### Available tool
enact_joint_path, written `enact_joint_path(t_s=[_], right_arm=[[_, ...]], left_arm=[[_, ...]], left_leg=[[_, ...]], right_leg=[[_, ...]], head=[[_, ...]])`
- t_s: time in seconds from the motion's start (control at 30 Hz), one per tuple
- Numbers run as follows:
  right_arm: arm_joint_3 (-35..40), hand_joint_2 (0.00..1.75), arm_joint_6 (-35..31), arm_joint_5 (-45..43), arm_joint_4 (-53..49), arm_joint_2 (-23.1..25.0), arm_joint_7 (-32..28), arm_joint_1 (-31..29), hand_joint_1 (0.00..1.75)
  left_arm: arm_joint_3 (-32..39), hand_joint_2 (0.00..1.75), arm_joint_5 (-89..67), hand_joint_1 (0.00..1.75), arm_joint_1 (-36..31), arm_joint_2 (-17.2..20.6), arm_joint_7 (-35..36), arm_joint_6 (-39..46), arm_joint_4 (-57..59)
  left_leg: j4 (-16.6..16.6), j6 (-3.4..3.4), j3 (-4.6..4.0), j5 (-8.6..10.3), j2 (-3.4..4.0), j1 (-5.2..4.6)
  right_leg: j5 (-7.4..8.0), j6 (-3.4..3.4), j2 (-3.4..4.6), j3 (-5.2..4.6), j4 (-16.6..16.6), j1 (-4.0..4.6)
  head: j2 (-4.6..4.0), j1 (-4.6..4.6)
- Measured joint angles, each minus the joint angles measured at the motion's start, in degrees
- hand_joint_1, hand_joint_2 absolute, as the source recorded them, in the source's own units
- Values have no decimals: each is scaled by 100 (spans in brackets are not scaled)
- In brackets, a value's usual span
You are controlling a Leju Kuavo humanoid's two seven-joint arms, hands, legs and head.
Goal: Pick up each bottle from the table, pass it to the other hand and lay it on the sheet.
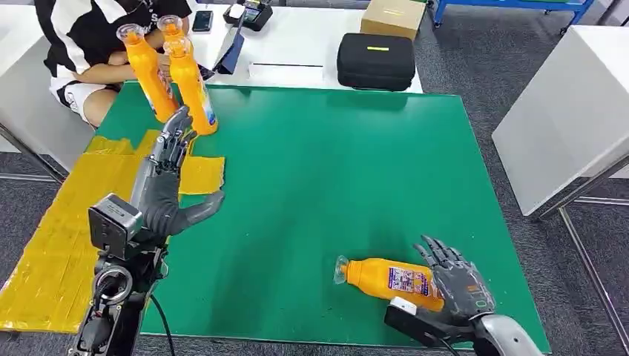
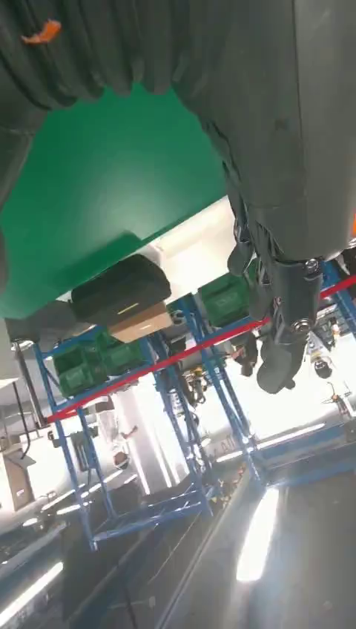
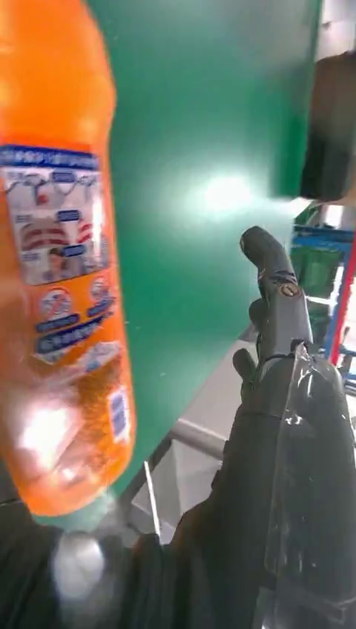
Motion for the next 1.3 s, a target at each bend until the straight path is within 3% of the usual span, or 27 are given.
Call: enact_joint_path(t_s=[0.4, 0.43, 0.47, 0.5, 1.3], right_arm=[[11, 175, 101, -22, 557, 135, 116, -87, 0], [11, 175, 111, -26, 603, 151, 135, -90, 12], [11, 175, 118, -28, 627, 157, 142, -94, 117], [9, 175, 155, -35, 664, 168, 155, -102, 173], [-275, 175, 370, 159, 1097, 520, 299, -365, 175]], left_arm=[[-194, 175, 0, 0, -49, -2, 44, -9, 33], [-214, 175, 0, 0, -52, 0, 48, -11, 33], [-225, 175, 0, 0, -55, -2, 50, -13, 33], [-232, 175, 0, 0, -58, -2, 61, -15, 33], [-282, 175, -2, 0, -58, -4, 149, -68, 37]], left_leg=[[0, 0, -1, -1, 1, 0], [0, 0, -1, -1, 0, 0], [0, 0, -1, -1, 0, 0], [0, 0, -1, 0, 0, 0], [0, -1, 8, -1, 6, 1]], right_leg=[[-1, 0, 0, 0, 0, 0], [-1, 0, 0, 0, 0, 0], [-1, 0, 0, -1, 0, 0], [-1, 0, 0, 0, 0, 0], [-1, -1, 2, 5, 0, 1]], head=[[0, -2], [0, 2], [0, 0], [0, 0], [0, 0]])
